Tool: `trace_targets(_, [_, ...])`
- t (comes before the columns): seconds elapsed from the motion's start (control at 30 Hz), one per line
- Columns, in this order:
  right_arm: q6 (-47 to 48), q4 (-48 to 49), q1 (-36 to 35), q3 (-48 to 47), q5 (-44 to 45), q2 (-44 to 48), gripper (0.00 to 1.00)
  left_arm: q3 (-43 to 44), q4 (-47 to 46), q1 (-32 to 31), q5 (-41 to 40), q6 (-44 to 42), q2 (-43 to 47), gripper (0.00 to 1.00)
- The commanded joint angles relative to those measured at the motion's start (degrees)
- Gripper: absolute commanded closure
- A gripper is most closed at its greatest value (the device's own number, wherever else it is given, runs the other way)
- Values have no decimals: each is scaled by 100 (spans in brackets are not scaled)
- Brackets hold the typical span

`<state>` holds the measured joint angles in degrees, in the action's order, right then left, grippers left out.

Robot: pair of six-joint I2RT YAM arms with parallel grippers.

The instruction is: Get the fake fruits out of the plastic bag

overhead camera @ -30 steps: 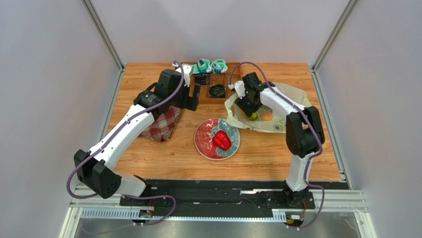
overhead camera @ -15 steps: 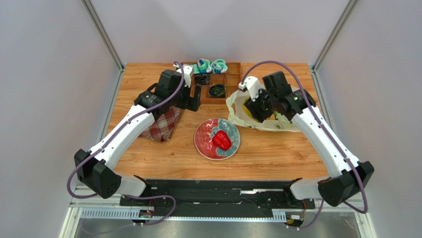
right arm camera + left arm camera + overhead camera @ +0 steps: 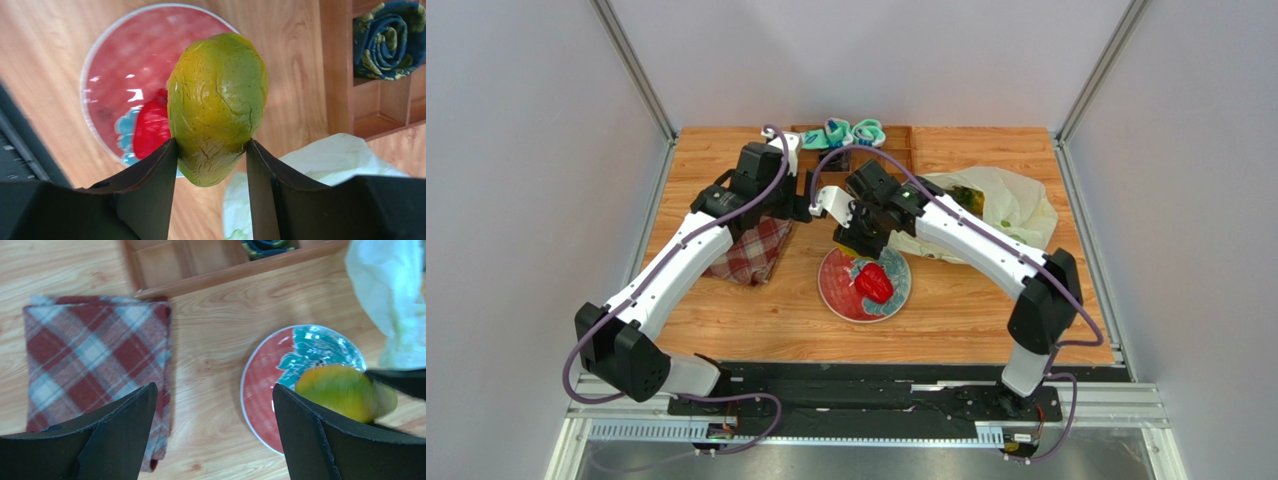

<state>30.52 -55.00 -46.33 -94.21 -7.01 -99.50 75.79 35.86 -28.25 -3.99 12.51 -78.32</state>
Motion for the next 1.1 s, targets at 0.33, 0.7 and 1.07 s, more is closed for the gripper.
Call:
trace_targets(0.33, [270, 508, 546, 1026, 597, -553, 56, 94, -220, -137, 532, 190, 300, 6])
trace_targets(0.7, [-178, -36, 782, 257, 613, 457, 26, 296, -123, -102, 408, 225, 151, 5])
trace_targets(1.07, [612, -565, 2617, 808, 683, 1021, 44, 366, -105, -75, 408, 225, 63, 6])
